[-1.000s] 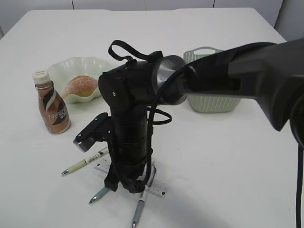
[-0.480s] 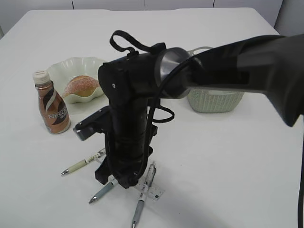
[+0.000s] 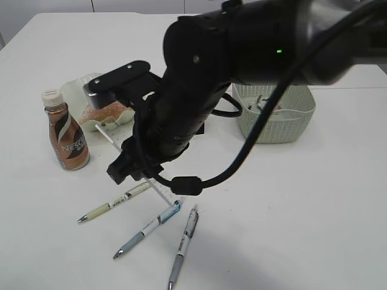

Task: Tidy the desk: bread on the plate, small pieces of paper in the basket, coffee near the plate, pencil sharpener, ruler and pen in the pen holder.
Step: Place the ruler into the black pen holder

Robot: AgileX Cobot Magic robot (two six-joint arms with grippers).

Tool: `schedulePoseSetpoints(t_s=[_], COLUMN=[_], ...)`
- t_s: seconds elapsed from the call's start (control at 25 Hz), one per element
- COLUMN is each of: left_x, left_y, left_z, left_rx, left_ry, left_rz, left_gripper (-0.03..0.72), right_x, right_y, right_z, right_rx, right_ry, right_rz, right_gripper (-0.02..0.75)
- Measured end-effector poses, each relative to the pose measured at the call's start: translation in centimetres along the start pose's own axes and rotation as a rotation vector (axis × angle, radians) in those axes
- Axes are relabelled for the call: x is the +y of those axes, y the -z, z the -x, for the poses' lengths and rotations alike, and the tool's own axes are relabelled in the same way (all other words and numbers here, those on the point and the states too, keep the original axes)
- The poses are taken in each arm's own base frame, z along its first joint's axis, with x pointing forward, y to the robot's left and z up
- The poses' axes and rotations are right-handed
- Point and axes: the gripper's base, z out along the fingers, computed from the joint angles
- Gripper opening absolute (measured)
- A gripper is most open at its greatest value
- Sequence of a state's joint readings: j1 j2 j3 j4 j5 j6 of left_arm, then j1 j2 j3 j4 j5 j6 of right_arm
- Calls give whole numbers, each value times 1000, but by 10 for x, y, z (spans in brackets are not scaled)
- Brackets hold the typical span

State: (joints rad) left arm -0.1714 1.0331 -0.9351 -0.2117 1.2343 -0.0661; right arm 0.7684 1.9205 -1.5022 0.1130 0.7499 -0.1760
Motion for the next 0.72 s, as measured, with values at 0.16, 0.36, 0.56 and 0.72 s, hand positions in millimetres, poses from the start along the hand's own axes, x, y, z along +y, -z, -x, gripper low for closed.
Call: schedulePoseSetpoints(t_s=[0.16, 0.36, 0.56, 0.72], left_x=[0, 0, 0, 0], left_y=[0, 0, 0, 0], left_z=[0, 0, 0, 0], left_rx=[0, 0, 0, 0], left_ry=[0, 0, 0, -1], left_rz=[0, 0, 0, 2], left_gripper=[449, 449, 449, 449], right_x=[-4, -30, -57, -79], right_y=[23, 39, 52, 55], right_z=[-2, 7, 19, 27], right_rx=[-204, -418, -623, -797], right_ry=[5, -37, -66, -77], right_rz=[-51, -129, -216, -295], right_gripper=[271, 271, 271, 271])
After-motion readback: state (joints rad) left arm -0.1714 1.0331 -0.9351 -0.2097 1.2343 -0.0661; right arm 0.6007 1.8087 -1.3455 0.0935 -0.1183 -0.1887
